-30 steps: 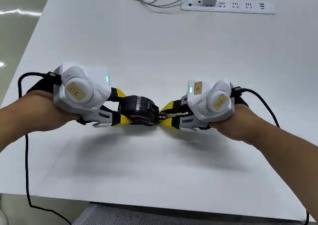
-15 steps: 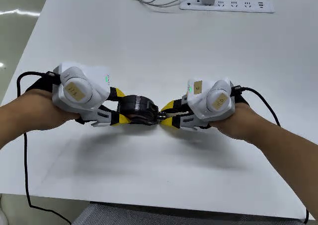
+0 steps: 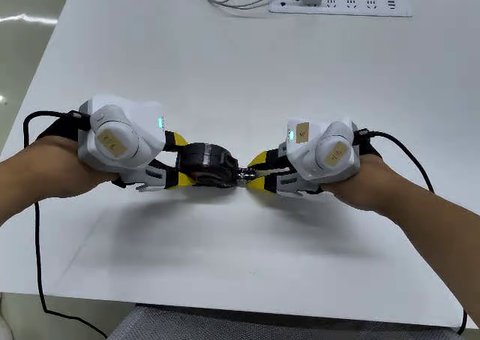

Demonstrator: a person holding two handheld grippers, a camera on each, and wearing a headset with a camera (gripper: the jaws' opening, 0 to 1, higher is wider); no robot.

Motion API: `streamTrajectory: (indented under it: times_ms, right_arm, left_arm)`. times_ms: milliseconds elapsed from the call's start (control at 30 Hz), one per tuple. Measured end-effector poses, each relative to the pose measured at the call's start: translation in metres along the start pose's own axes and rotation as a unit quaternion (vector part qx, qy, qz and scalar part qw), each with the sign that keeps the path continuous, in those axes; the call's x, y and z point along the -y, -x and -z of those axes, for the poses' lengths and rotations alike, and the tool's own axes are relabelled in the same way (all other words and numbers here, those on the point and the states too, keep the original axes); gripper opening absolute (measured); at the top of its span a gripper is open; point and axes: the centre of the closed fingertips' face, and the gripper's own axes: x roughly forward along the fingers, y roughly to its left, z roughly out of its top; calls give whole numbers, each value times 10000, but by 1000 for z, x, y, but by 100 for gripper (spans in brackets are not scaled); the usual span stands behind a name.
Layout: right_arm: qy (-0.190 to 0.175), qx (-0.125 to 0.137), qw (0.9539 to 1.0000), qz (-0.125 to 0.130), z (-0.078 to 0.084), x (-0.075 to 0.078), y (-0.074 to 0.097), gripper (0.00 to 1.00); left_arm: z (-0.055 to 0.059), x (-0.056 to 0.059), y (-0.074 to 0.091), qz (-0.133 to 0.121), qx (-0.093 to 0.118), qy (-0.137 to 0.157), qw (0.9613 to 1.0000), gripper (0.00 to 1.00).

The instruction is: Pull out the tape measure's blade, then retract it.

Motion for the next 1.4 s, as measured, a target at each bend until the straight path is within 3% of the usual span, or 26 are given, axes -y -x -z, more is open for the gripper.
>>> streamTrajectory:
  times_ms: [1400]
  right_arm:
    - [-116, -304, 9992, 212, 33, 2, 46, 9]
  left_arm:
    - [0, 0, -1, 13, 0, 18, 10000, 24]
